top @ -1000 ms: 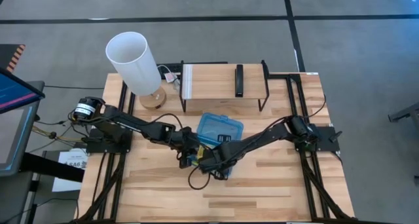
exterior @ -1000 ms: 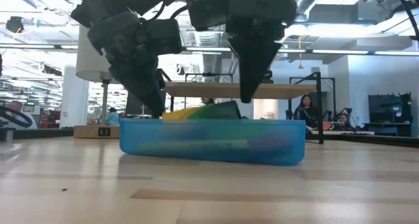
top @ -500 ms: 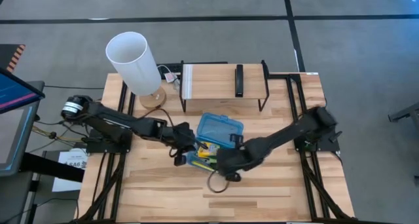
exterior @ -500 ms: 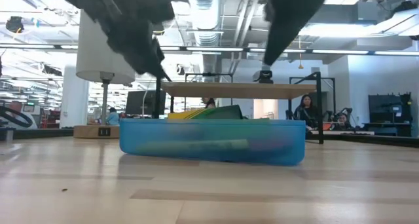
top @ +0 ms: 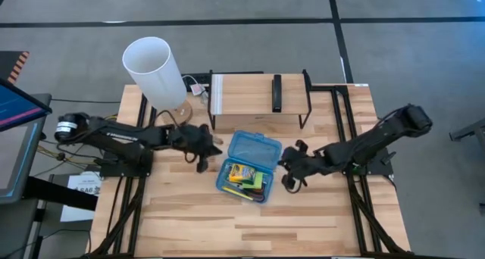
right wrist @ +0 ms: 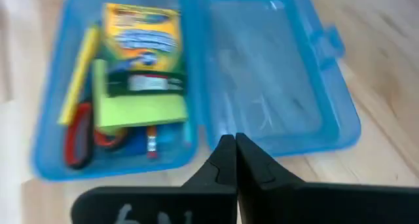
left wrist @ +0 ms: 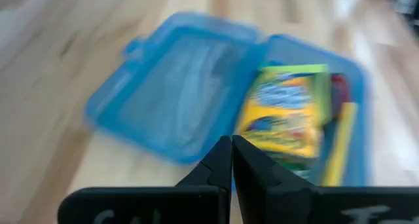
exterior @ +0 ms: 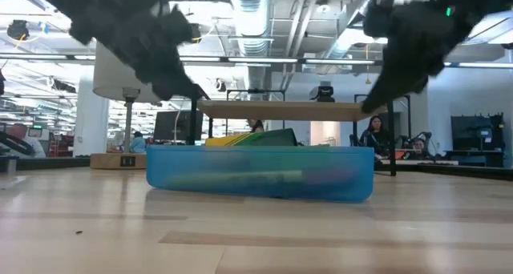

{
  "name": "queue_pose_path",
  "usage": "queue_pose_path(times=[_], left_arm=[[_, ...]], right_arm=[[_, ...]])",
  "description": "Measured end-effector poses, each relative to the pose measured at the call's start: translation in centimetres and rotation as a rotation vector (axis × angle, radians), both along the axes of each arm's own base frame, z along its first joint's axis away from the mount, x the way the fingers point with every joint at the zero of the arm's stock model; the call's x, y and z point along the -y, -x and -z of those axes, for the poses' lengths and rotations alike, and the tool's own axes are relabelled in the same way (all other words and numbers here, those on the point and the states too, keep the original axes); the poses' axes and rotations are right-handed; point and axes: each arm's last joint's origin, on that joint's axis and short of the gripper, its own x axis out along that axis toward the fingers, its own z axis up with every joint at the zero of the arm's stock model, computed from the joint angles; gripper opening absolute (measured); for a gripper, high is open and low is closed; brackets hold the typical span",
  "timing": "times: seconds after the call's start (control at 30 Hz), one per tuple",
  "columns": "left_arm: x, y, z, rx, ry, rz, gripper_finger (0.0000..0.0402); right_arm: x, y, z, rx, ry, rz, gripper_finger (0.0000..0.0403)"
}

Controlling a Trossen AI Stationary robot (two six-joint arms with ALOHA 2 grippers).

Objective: Pack school essentials
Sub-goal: Close the blue supply box

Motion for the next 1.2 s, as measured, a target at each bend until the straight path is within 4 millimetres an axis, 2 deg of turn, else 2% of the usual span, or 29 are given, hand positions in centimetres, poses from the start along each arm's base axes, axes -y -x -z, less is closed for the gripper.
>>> queue_pose_path(times=[0.13, 0.3, 0.53, 0.7, 0.9, 1.2], left_arm=[[-2.4, 0.3, 1.6, -0.06, 0.05, -0.092, 0.0], [-3.9, -0.3, 3.4, -0.118, 0.088, -0.124, 0.0], [-5.6, -1.1, 6.5, -0.185, 0.126, -0.161, 0.0], [-6.2, -1.4, 7.6, -0.197, 0.135, -0.175, 0.0], [-6.2, -1.7, 8.1, -0.189, 0.158, -0.145, 0.0], [-5.5, -1.9, 8.1, -0.183, 0.185, -0.113, 0.0]], right_arm=[[1.8, 1.1, 1.9, -0.018, -0.044, 0.116, 0.0008], [3.1, 1.7, 4.1, -0.087, -0.07, 0.218, 0.0011], [4.2, 0.6, 6.5, -0.165, -0.113, 0.237, 0.0012], [4.9, -0.4, 8.1, -0.188, -0.113, 0.21, 0.0005], [5.8, -1.4, 8.2, -0.13, -0.104, 0.194, 0.0009], [6.5, -1.8, 6.7, -0.03, -0.084, 0.149, 0.0006]])
